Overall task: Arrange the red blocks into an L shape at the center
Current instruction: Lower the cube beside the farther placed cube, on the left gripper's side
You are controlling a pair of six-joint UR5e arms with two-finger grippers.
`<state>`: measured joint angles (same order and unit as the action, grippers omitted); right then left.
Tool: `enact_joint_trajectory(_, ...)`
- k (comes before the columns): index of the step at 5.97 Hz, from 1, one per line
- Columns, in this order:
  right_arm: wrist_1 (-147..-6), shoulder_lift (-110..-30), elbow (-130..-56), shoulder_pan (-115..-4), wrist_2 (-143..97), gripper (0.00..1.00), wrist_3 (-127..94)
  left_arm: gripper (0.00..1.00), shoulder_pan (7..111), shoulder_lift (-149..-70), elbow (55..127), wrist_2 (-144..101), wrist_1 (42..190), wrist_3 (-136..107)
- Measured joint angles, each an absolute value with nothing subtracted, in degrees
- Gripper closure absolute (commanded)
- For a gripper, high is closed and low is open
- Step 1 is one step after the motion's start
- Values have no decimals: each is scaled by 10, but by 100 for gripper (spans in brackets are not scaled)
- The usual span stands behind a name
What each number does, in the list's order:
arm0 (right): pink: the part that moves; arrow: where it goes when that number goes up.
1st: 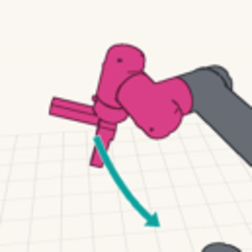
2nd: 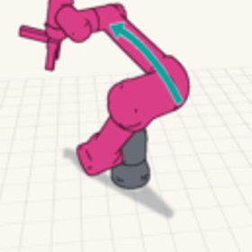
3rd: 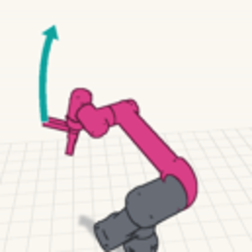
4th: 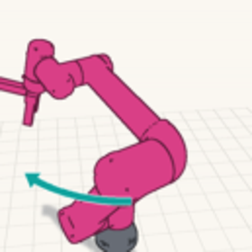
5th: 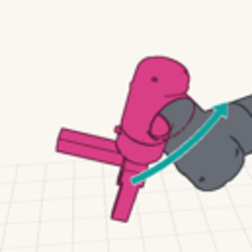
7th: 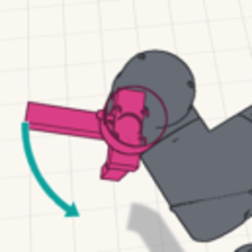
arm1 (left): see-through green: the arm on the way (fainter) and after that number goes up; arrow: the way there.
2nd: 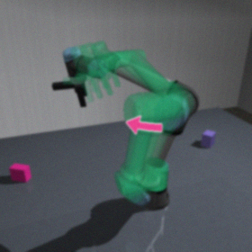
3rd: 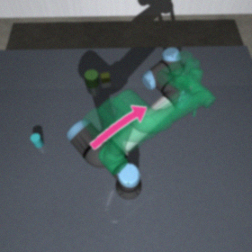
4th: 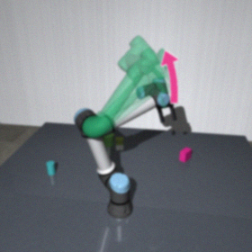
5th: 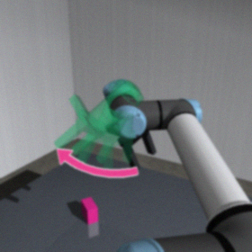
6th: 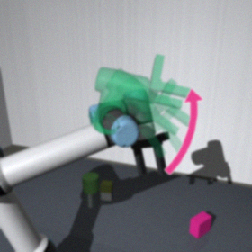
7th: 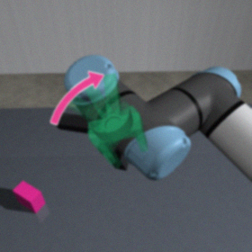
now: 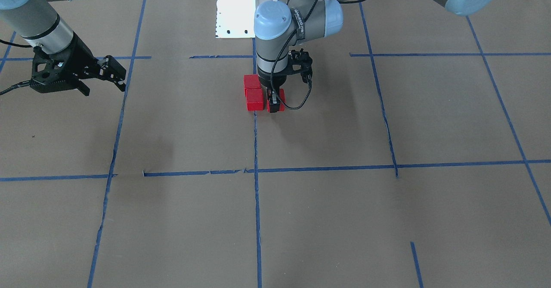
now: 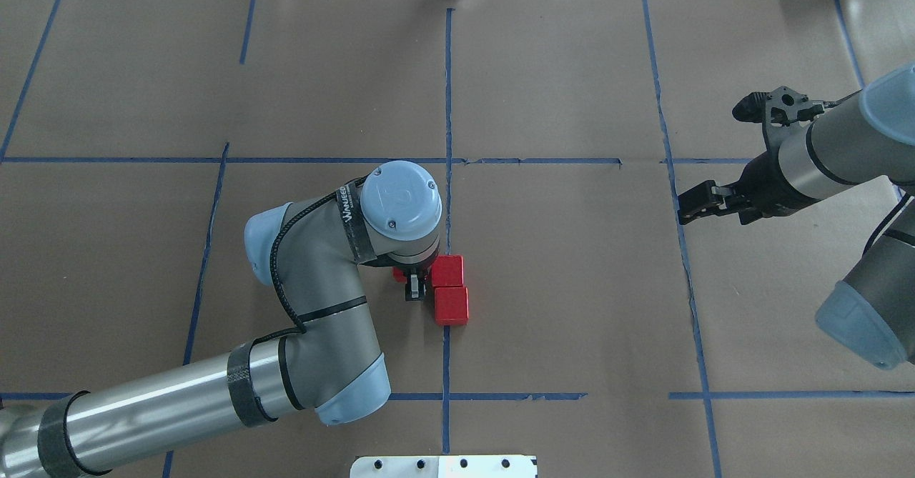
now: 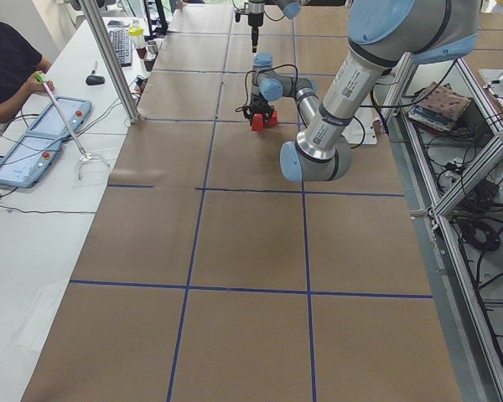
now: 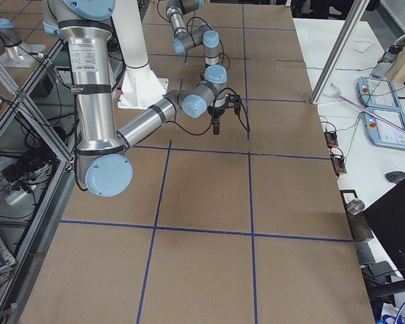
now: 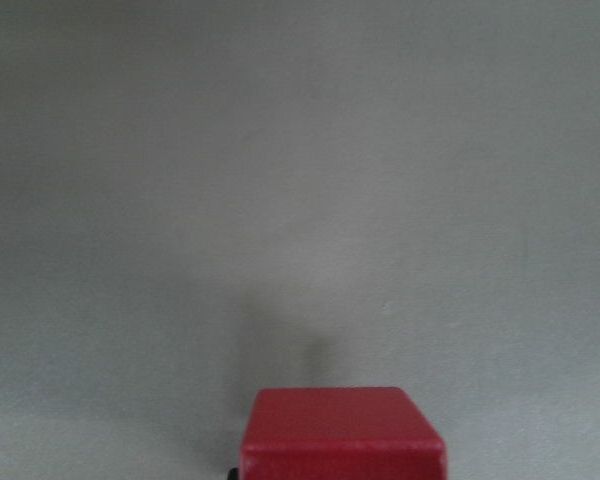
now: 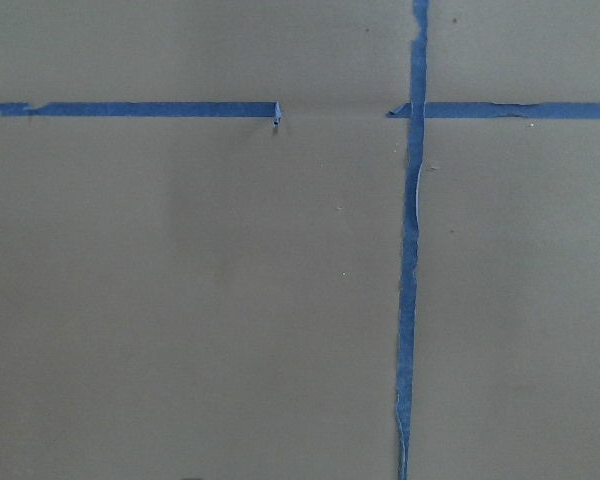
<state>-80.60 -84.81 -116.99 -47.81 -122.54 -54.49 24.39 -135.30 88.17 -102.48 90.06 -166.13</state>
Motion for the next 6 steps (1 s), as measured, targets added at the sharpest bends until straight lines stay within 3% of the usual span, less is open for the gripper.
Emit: enact_joint_trajectory(6, -806, -848, -1170, -478, -1228, 0, -544, 97, 242, -1355, 867, -1025, 910, -1663)
